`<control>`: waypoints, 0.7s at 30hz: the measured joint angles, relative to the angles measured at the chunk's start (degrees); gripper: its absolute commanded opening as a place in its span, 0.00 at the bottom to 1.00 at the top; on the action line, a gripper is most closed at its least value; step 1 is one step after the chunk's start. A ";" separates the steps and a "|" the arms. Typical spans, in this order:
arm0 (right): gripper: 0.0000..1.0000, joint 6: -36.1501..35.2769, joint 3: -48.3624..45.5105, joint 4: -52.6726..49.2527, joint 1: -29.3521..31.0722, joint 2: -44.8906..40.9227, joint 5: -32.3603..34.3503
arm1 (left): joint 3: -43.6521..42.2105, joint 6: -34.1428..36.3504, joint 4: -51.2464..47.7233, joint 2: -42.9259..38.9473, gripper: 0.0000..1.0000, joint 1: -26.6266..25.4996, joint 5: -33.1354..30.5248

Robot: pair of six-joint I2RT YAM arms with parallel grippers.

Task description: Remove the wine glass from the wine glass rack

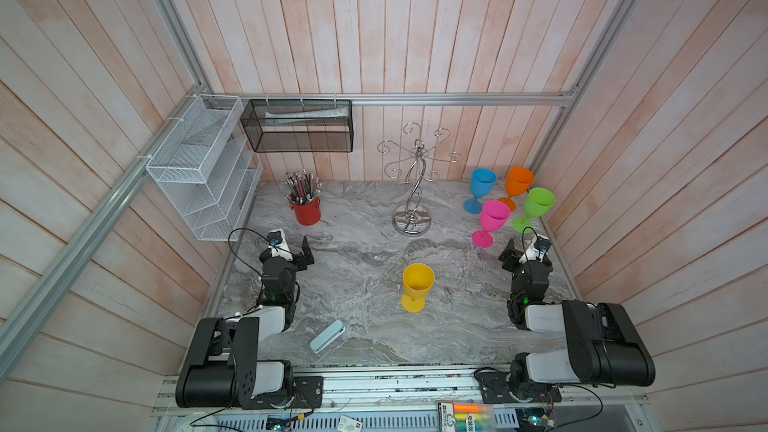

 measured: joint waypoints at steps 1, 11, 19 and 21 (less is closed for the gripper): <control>0.86 -0.04 0.00 -0.02 0.00 0.00 0.00 | -0.35 0.42 1.75 0.68 1.00 0.33 0.42; 0.86 -0.24 0.00 -0.13 0.09 0.00 -0.02 | -4.92 1.49 15.32 10.64 1.00 1.81 2.84; 0.86 -0.66 0.85 -0.85 0.24 1.03 -0.52 | -1.95 1.46 14.58 10.67 1.00 1.81 2.78; 0.86 -0.70 0.96 -0.90 0.31 1.05 -0.74 | -1.95 1.46 14.27 10.67 1.00 1.81 2.78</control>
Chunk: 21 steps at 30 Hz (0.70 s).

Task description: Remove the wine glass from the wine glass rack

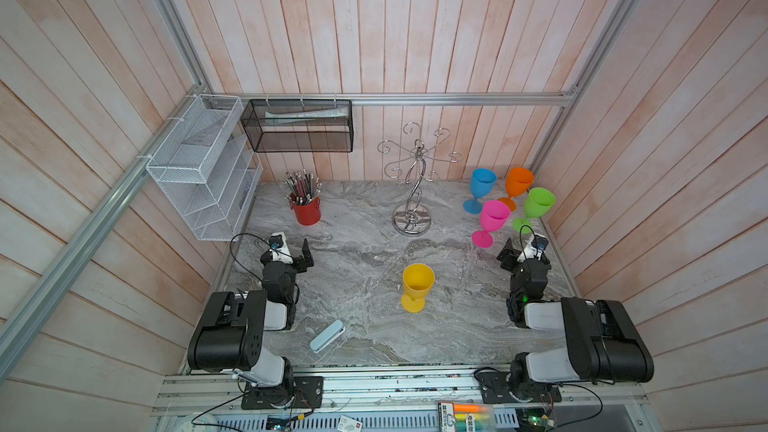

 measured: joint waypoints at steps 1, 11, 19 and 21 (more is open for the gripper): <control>0.86 -0.04 -0.02 0.00 0.02 0.00 -0.15 | 0.00 0.00 -0.11 0.00 1.00 0.00 -0.02; 0.86 -1.27 -2.34 3.02 0.28 0.00 -1.66 | 0.00 0.00 -0.50 0.00 1.00 0.00 -0.20; 0.85 -3.80 -3.10 8.31 1.77 5.92 -3.85 | 0.00 0.00 -0.55 0.00 1.00 -0.02 -0.22; 0.86 -3.80 -2.21 7.39 1.70 5.44 -3.78 | 0.04 0.00 -0.57 0.00 1.00 -0.02 -0.22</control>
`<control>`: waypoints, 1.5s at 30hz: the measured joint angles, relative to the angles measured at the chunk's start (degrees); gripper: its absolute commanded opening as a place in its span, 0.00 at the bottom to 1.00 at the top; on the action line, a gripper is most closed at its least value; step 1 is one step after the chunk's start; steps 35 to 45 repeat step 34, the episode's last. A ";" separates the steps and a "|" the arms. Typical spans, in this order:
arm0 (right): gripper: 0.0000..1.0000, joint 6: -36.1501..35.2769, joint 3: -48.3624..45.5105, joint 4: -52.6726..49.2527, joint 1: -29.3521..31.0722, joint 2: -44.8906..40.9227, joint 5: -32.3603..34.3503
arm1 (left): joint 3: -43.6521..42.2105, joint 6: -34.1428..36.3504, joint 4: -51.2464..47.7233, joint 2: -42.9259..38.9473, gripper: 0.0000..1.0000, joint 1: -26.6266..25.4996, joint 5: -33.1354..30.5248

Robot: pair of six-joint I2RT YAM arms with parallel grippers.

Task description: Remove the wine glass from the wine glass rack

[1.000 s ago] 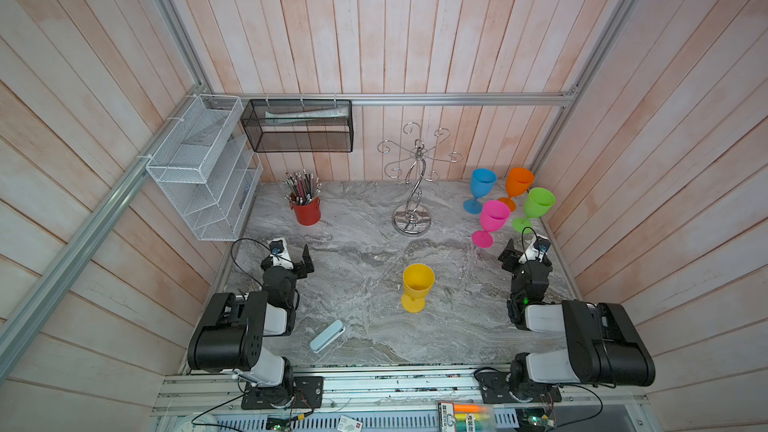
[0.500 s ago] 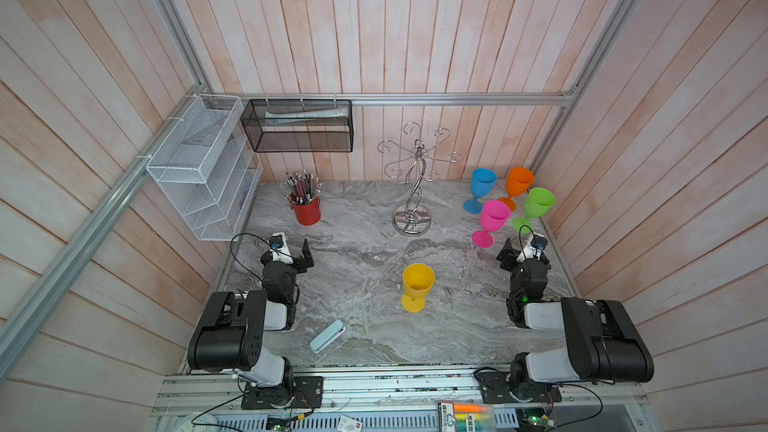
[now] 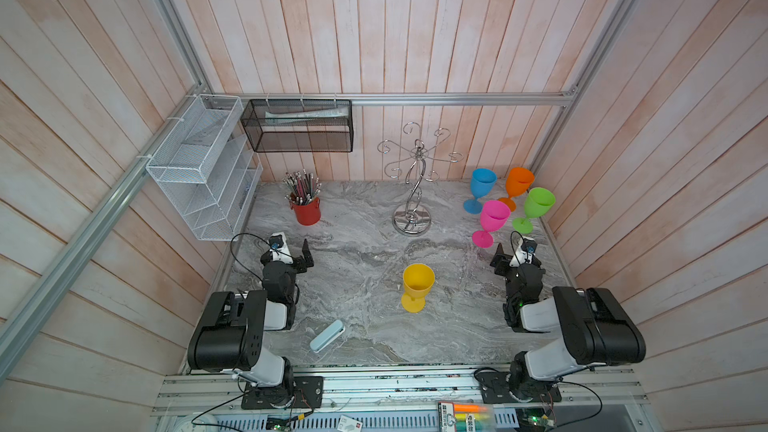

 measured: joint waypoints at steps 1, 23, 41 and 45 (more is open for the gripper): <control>0.95 0.00 0.55 -0.07 0.00 0.00 0.02 | 0.00 0.00 0.00 0.00 1.00 -0.02 0.00; 0.98 -0.22 1.33 -1.33 0.02 0.00 0.00 | 0.04 0.39 -0.35 0.00 1.00 -0.81 -1.53; 0.98 -0.22 1.36 -1.92 0.02 0.00 0.00 | 0.04 0.39 -0.35 0.00 1.00 -0.81 -1.70; 0.98 -0.22 1.36 -1.92 0.02 0.00 0.00 | 0.04 0.39 -0.35 0.00 1.00 -0.81 -1.70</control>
